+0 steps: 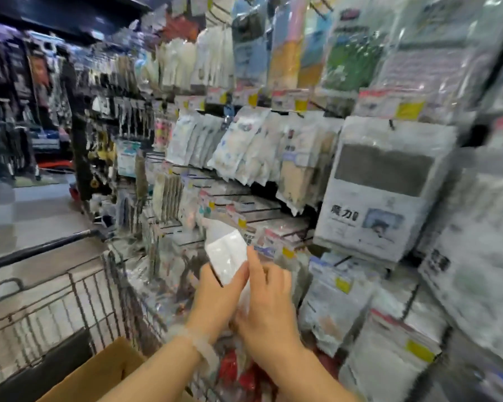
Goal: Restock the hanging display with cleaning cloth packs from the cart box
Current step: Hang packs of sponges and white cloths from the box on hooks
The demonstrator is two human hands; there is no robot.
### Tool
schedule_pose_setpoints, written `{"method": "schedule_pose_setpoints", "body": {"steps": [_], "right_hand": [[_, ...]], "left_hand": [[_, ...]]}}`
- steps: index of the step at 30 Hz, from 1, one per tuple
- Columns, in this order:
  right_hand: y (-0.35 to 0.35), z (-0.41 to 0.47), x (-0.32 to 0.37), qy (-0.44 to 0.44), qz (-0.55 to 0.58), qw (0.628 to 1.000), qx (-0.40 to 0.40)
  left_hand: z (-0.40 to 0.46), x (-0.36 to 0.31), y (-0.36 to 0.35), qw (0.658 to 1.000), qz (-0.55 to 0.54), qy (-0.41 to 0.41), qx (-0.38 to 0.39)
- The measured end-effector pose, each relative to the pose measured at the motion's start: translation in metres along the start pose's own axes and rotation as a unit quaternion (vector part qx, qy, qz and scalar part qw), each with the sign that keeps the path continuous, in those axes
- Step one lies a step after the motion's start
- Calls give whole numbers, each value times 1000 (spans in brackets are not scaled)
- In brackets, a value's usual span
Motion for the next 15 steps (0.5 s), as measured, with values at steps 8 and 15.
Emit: {"method": "schedule_pose_setpoints", "body": {"steps": [8,15], "right_hand": [[177,-54,-75,-140,-34,973,-179],[322,-138,-90,-189,-79,930,-305]], "left_hand": [[-63,-93,-155,963,-22,-93,252],[-171,-168,-256,892,-47,-175,413]]}}
Point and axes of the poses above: each hand's wrist, its own z-axis towards the middle knuckle, its own y-axis out of the back of the hand, x = y × z, the point moved 4 cm from there along z, towards the middle knuckle, and after that the axes turned 3 degrees about -y, right-handed, at the moved point
